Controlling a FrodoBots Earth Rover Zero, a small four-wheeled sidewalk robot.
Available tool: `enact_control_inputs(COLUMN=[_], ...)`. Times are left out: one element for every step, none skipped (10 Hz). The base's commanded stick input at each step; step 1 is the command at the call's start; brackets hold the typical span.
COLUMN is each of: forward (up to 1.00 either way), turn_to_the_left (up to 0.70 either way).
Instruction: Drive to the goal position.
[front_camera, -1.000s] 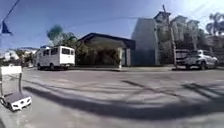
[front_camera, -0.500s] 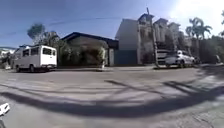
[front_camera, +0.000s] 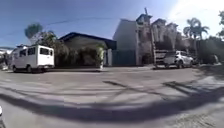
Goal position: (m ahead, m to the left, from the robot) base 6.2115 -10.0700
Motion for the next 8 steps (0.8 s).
enact_control_inputs(forward=[0.7, 0.7, 0.82, 0.85, 0.85, 0.85, 0.85, 0.85], turn_to_the_left=[-0.35, -0.35, -0.34, -0.34, -0.34, -0.34, -0.34, -0.34])
